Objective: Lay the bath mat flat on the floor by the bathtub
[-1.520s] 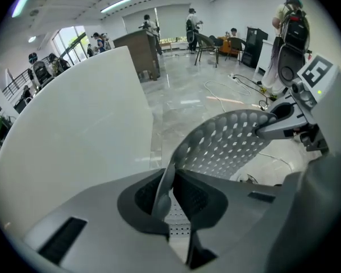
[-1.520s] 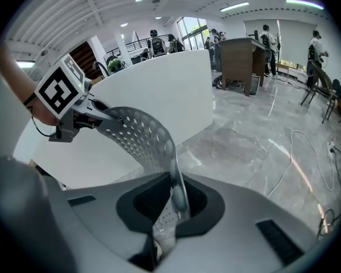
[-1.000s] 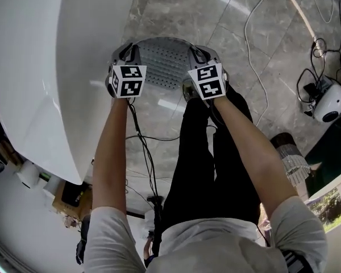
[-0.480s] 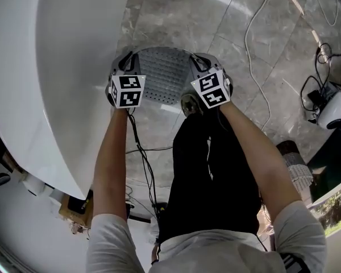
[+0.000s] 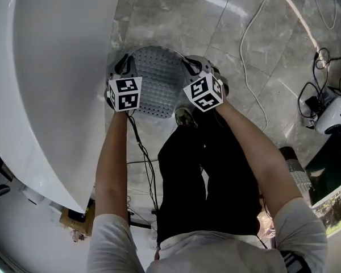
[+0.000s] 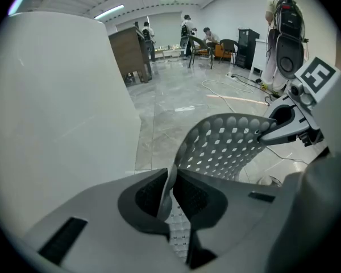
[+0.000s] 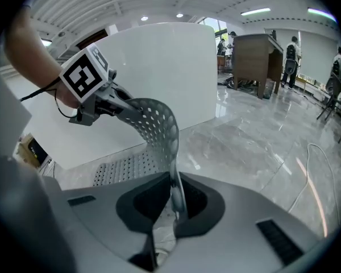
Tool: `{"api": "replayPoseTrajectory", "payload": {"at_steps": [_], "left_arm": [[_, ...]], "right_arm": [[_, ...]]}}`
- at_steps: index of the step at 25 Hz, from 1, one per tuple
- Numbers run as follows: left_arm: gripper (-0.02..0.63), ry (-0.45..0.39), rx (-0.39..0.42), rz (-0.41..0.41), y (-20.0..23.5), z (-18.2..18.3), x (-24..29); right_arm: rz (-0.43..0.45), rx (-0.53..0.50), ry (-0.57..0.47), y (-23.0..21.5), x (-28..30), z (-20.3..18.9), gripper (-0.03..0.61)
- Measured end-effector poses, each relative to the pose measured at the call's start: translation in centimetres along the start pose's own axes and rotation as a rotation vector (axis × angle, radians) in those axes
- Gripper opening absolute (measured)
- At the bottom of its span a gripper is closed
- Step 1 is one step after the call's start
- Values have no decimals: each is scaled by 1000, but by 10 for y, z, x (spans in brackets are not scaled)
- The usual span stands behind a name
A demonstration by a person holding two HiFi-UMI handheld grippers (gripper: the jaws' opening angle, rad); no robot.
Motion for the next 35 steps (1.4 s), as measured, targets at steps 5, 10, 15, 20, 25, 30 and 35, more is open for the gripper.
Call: {"api": "replayPoseTrajectory", "payload": {"at_steps": [5,10,15,20,25,30,35], "left_arm": [[31,-19,25,5,-2,2,31],[31,-73,36,25,2,-3,63],[31,-156,41,41,6,2,85],[31,-220,87,27,11,3,108],[31,-264,153,55,16,4,142],[30,-259,251,79,18,14,167],[31,-250,266,78,20,18,184]], "right_arm": [[-22,-5,-16,-23,23,-7,25],[0,-150,-82,-29,46,-14,25],[-32,-128,-182,-51,59,-20,25],[-66,-91,-257,-65,70,-24,25],[-96,-79,-312,-71,93,-32,25],[-116,-86,-296,-80,103,-40,25],[-125,-68,-274,-86,111,-39,25]]}}
Point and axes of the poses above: the fingertips, and each gripper's own axes: x forward along the fingers, y to its left, z out of its top, the point moved 7 cm from there along -x, backward along the fingers, and after that the axes turned 6 degrees about x, right-handed, at the moved point
